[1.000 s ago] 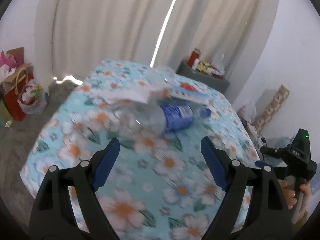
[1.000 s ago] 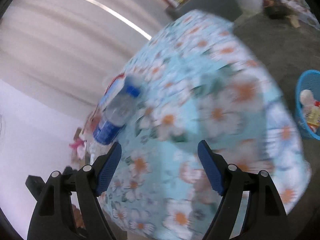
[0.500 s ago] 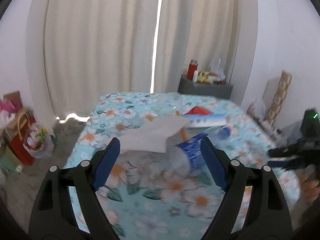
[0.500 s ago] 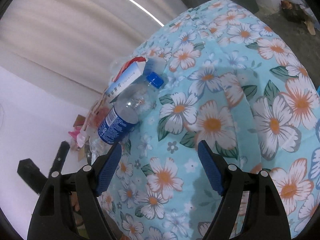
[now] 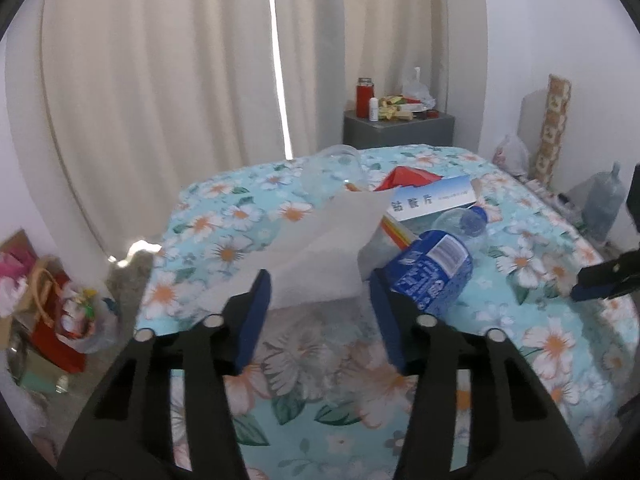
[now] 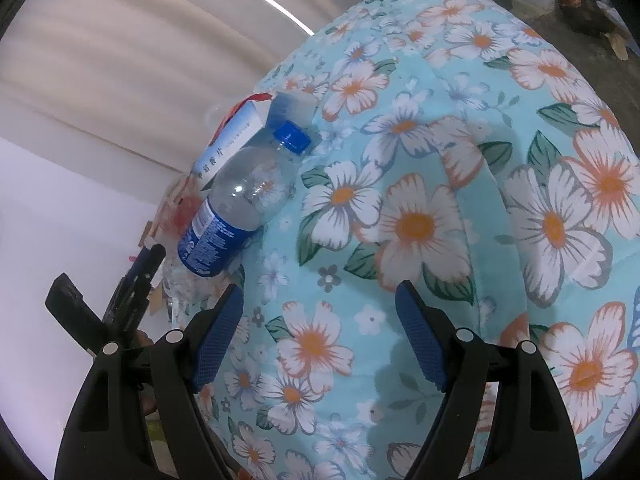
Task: Collect trash
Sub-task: 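Grasp the white tissue with the left tool, then grasp the red-printed wrapper with the right tool while the left tool holds the tissue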
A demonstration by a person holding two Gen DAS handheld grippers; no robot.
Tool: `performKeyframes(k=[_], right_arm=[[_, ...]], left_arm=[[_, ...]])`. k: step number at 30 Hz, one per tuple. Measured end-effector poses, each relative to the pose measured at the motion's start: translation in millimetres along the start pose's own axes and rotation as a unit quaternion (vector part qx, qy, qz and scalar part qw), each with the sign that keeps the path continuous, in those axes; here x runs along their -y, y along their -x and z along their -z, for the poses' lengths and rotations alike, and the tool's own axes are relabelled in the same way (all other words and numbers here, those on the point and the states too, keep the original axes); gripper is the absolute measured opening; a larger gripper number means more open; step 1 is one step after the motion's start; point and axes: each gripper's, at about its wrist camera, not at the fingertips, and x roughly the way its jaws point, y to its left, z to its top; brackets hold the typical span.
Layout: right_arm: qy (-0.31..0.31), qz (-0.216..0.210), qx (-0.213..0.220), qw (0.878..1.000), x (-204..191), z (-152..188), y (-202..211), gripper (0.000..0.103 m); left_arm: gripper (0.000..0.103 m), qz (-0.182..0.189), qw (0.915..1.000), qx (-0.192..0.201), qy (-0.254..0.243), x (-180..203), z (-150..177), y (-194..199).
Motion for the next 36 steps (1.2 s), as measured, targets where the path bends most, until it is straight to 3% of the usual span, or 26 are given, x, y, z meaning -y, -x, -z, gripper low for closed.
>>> performKeyframes(k=[7, 9, 14, 18, 25, 28, 36], right_arm=[[0.006, 0.007, 0.001, 1.000, -1.0, 1.6, 4.6, 0.076], [0.007, 0.008, 0.003, 1.000, -1.6, 1.7, 6.3, 0.076], [0.019, 0.004, 0.006, 1.000, -11.1, 0.9, 8.3, 0.076], [0.045, -0.024, 0.008, 0.999, -33.5, -6.3, 10.6, 0.076], [0.093, -0.103, -0.026, 0.990, -92.3, -29.8, -5.9, 0.076], [0.092, -0.131, -0.064, 0.985, -118.5, -48.2, -31.5, 0.069], [0.079, -0.076, -0.118, 0.987, -153.5, -79.2, -110.1, 0.059]], left_arm=[[0.004, 0.038, 0.9979, 0.003, 0.053, -17.3, -1.1, -3.1], [0.000, 0.042, 0.9973, 0.006, 0.061, -20.7, -1.9, -2.4], [0.000, 0.043, 0.9954, 0.025, 0.082, -30.5, -3.2, 3.2], [0.000, 0.047, 0.9891, 0.046, 0.131, -46.2, -2.9, 12.1], [0.000, 0.073, 0.9633, 0.057, 0.252, -88.1, 6.2, 17.3], [0.000, 0.075, 0.9572, 0.057, 0.274, -96.2, 13.6, 15.1], [0.000, 0.080, 0.9517, 0.065, 0.289, -101.3, 17.9, 18.9]])
